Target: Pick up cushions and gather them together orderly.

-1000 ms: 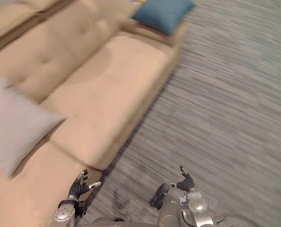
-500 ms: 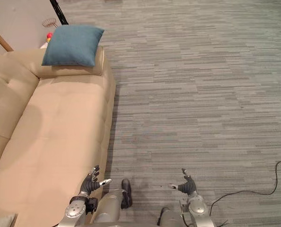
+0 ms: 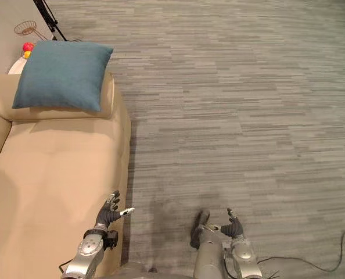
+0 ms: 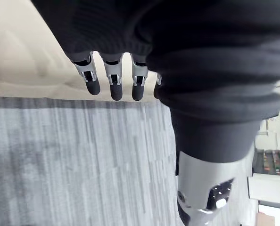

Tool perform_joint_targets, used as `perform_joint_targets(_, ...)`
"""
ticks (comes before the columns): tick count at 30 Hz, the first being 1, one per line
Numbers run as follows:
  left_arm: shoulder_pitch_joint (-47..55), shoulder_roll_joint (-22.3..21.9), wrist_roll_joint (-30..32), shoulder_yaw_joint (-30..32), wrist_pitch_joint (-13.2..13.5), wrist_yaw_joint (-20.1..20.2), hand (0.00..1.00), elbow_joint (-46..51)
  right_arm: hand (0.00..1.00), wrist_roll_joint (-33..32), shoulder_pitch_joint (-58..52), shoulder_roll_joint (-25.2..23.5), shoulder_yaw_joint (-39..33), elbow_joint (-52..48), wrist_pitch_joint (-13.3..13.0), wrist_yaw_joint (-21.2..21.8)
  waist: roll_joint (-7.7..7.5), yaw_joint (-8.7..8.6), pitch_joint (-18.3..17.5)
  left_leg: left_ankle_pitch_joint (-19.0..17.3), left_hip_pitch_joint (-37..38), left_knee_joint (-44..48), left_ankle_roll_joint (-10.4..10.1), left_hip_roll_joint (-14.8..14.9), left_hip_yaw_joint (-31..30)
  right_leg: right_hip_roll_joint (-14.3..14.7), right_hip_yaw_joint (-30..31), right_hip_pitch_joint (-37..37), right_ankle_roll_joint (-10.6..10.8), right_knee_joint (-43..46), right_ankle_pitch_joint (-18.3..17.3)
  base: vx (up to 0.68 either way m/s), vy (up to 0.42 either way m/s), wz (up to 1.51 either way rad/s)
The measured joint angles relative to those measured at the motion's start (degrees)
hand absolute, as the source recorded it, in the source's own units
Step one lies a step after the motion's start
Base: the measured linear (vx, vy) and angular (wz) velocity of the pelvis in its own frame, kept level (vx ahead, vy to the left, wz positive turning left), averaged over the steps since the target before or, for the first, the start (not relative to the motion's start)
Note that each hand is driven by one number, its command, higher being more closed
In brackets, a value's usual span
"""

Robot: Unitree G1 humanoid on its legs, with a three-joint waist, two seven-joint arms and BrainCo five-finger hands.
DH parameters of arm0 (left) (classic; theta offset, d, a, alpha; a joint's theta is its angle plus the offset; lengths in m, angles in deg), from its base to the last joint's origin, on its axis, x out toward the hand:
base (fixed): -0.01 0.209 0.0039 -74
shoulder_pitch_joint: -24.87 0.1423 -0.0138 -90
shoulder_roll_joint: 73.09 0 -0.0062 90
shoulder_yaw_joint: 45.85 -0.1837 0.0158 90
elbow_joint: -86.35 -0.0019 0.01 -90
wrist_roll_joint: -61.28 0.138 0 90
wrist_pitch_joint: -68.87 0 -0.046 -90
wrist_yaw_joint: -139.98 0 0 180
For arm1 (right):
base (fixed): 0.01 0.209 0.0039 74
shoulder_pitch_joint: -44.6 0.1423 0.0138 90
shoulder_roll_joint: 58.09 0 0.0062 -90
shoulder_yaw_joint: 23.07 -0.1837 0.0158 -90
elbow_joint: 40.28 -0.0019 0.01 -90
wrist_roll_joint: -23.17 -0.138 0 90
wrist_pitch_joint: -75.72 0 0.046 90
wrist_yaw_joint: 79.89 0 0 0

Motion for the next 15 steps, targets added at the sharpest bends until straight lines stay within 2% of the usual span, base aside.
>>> perform_joint_targets(1, -0.2, -0.5, 0.0, 0.0, -0.1, -0.1, 0.00, -1.2, 0.00, 0.0, -0.5, 0.5, -0.1, 0.0, 0.3, 0.0, 1.09, -1.36, -0.4, -0.2, -0.4, 6.4, -1.1, 2.3, -1.5, 0.1, 1.1, -0.6, -3.2, 6.4, 5.4, 0.79, -0.187, 0.38)
perform_joint_targets(2, 0.1, -1.8, 0.0, 0.0, -0.1, -0.1, 0.00, -1.4, 0.00, 0.0, -0.2, 1.0, 0.0, 0.0, 0.7, 0.1, 4.17, -1.06, -1.0, 4.4, -5.2, 18.6, -4.4, 7.4, -1.7, 2.3, 0.2, 0.2, -3.8, 10.7, 0.6, 0.94, -0.230, 0.24)
perform_joint_targets(3, 0.1, -2.1, 0.0, 0.1, -0.1, -0.1, 0.00, -1.5, 0.00, 0.0, 0.4, 1.0, 0.3, -0.3, 0.7, 0.1, 4.55, -0.91, -0.9, 8.6, -8.1, 24.5, -3.5, 9.0, -1.4, 3.2, 0.0, 0.8, -3.9, 11.0, -0.8, 0.91, -0.225, -0.28)
perform_joint_targets(4, 0.2, -2.7, -0.1, 0.1, -0.2, 0.0, 0.00, -1.6, 0.00, 0.0, 1.5, 1.0, 1.2, -1.0, 0.7, 0.0, 4.94, 0.33, -0.6, 15.7, -14.1, 36.8, -0.9, 12.9, -0.7, 5.6, 0.6, 4.0, -4.3, 9.2, -2.3, 0.74, -0.180, -0.43)
perform_joint_targets(5, -0.5, -3.0, -0.1, 0.2, -0.2, 0.1, 0.00, -1.7, 0.00, -0.1, 2.9, 0.8, 1.5, -1.0, 0.7, -0.1, 4.50, 0.81, 0.6, 11.6, -19.4, 48.0, 1.7, 15.5, -0.5, 7.8, 1.4, 10.0, -4.5, 5.6, -3.3, 0.72, -0.145, -0.42)
perform_joint_targets(6, -0.8, -3.0, -0.2, 0.3, -0.3, 0.1, 0.00, -1.7, 0.00, -0.1, 3.4, 0.6, 1.5, -1.0, 0.7, -0.1, 4.02, 1.01, 1.1, 10.3, -20.7, 50.0, 1.9, 15.4, -0.6, 8.1, 2.1, 12.7, -4.5, 4.2, -3.5, 0.67, -0.069, -0.31)
perform_joint_targets(7, -0.6, -3.0, -0.2, 0.3, -0.2, 0.1, 0.00, -1.5, 0.00, -0.5, 3.7, 0.3, 1.5, -1.1, 0.5, -0.6, 2.47, 1.98, 1.6, 8.1, -23.7, 49.8, 2.5, 13.6, -0.4, 7.8, 3.1, 18.8, -4.5, 0.5, -3.6, 0.64, -0.015, -0.18)
perform_joint_targets(8, 0.0, -3.0, -0.3, 0.7, 0.2, 0.1, 0.00, -1.2, 0.00, -0.6, 3.8, 0.2, 1.5, -1.3, 0.1, -0.9, 0.96, 2.61, 1.6, 6.8, -27.5, 45.4, 3.0, 11.1, 0.6, 6.7, 3.6, 23.6, -3.9, -3.0, -3.9, 0.62, -0.003, -0.19)
perform_joint_targets(9, 0.0, -3.0, -0.3, 0.8, 0.3, 0.0, 0.00, -1.2, 0.00, -0.6, 3.9, 0.2, 1.4, -1.4, -0.1, -1.0, 0.68, 3.13, 1.5, 6.5, -28.9, 42.9, 3.4, 10.2, 1.1, 6.2, 3.8, 25.1, -3.5, -3.9, -4.2, 0.61, 0.033, -0.25)
perform_joint_targets(10, 0.0, -3.1, -0.3, 1.4, 0.3, 0.0, 0.00, -1.1, 0.00, -1.0, 4.0, 0.9, 1.4, -1.5, -0.6, -1.1, -0.25, 3.73, 1.5, 6.5, -33.4, 34.9, 3.5, 8.6, 2.2, 5.1, 3.9, 27.4, -1.0, -5.5, -5.7, 0.59, 0.094, -0.26)
perform_joint_targets(11, 0.2, -3.2, -0.3, 2.2, 0.3, 0.0, 0.00, -0.8, 0.00, -1.2, 4.7, 1.8, 1.4, -1.5, -0.6, -1.1, 0.47, 4.51, 1.6, 7.6, -36.8, 23.1, 2.5, 6.9, 3.1, 4.1, 3.5, 29.7, 2.9, -6.3, -8.2, 0.60, 0.134, -0.24)
perform_joint_targets(12, 0.2, -3.4, -0.4, 2.3, 0.2, 0.0, 0.00, -0.9, 0.00, -1.2, 4.6, 2.3, 1.3, -1.4, -0.5, -1.2, 1.17, 4.62, 1.5, 9.3, -37.3, 17.2, 1.5, 6.5, 3.6, 4.2, 3.2, 30.6, 4.1, -6.3, -9.1, 0.77, 0.244, -0.02)
perform_joint_targets(13, 1.2, -3.9, -0.4, 2.4, 0.2, 0.0, 0.00, -0.6, 0.00, -1.1, 3.7, 3.1, 1.3, -0.7, -0.4, -1.3, 3.20, 5.02, 1.2, 21.1, -36.2, 6.5, 5.0, 6.1, 5.9, 4.9, 2.9, 34.0, 6.5, -6.4, -11.4, 0.67, 0.229, 0.30)
perform_joint_targets(14, 1.2, -3.4, -0.4, 2.8, -0.1, -0.1, 0.00, -0.7, 0.00, -1.1, 3.8, 1.5, 1.6, 0.7, 0.0, -1.4, 0.21, 4.80, 1.1, 20.2, -34.7, 6.2, 7.4, 3.5, 7.6, 2.5, 2.5, 35.9, 6.7, -7.1, -11.8, 0.80, 0.244, 0.71)
perform_joint_targets(15, 1.2, -3.8, -0.4, 5.0, -0.1, -0.2, 0.00, 0.5, 0.00, -1.1, 3.5, 0.8, 1.7, 0.6, -0.4, -1.2, -0.93, 4.72, 0.3, 17.3, -36.0, 9.5, 10.9, 3.1, 10.6, 1.7, 1.0, 36.6, 7.3, -7.0, -10.6, 0.52, 0.149, 0.79)
